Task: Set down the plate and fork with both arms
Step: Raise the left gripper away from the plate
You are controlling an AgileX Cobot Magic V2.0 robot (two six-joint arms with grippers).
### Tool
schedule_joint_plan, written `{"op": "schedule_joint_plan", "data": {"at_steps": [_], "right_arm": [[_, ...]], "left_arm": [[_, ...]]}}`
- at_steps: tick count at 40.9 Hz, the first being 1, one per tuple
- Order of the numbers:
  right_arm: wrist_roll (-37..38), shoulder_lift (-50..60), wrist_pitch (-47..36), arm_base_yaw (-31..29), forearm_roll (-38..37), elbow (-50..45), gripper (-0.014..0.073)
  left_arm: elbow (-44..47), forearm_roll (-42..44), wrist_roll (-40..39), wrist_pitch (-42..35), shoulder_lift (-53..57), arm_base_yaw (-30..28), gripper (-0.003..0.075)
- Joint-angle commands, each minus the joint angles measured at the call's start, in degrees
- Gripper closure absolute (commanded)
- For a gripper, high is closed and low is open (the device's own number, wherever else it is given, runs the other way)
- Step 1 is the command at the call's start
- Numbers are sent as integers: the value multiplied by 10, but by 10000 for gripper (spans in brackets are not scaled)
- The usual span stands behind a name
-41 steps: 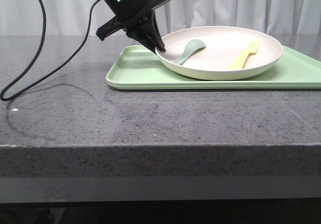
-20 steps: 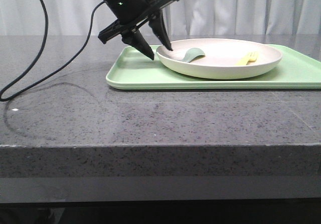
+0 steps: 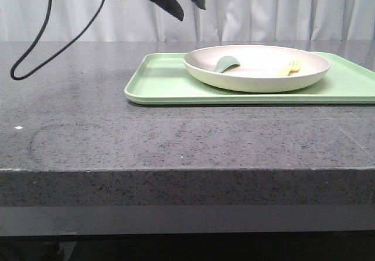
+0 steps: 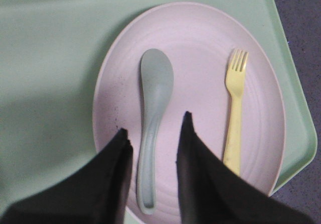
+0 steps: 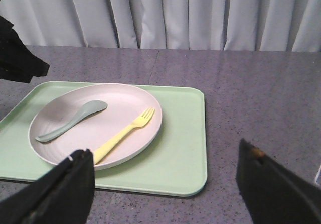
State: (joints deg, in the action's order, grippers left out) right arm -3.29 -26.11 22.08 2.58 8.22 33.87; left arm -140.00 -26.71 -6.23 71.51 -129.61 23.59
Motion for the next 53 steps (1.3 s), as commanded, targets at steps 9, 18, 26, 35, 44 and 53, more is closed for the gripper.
{"op": "schedule_joint_plan", "data": {"at_steps": [9, 18, 26, 35, 44, 53], "right_arm": [[-5, -6, -42, 0, 2, 21, -9], [-5, -6, -42, 0, 2, 21, -9], [-5, -6, -42, 0, 2, 21, -9], [-5, -6, -34, 0, 2, 21, -9], [-5, -6, -25, 0, 2, 21, -9], [-5, -6, -25, 0, 2, 21, -9]], "left_arm": [[8, 28, 31, 14, 82, 5, 739], [140, 203, 31, 12, 176, 4, 739], [332, 237, 27, -69, 286, -27, 739], [566, 237, 7, -234, 434, -83, 739], [735, 237, 7, -356, 575, -137, 739], [909, 237, 7, -513, 765, -141, 739]]}}
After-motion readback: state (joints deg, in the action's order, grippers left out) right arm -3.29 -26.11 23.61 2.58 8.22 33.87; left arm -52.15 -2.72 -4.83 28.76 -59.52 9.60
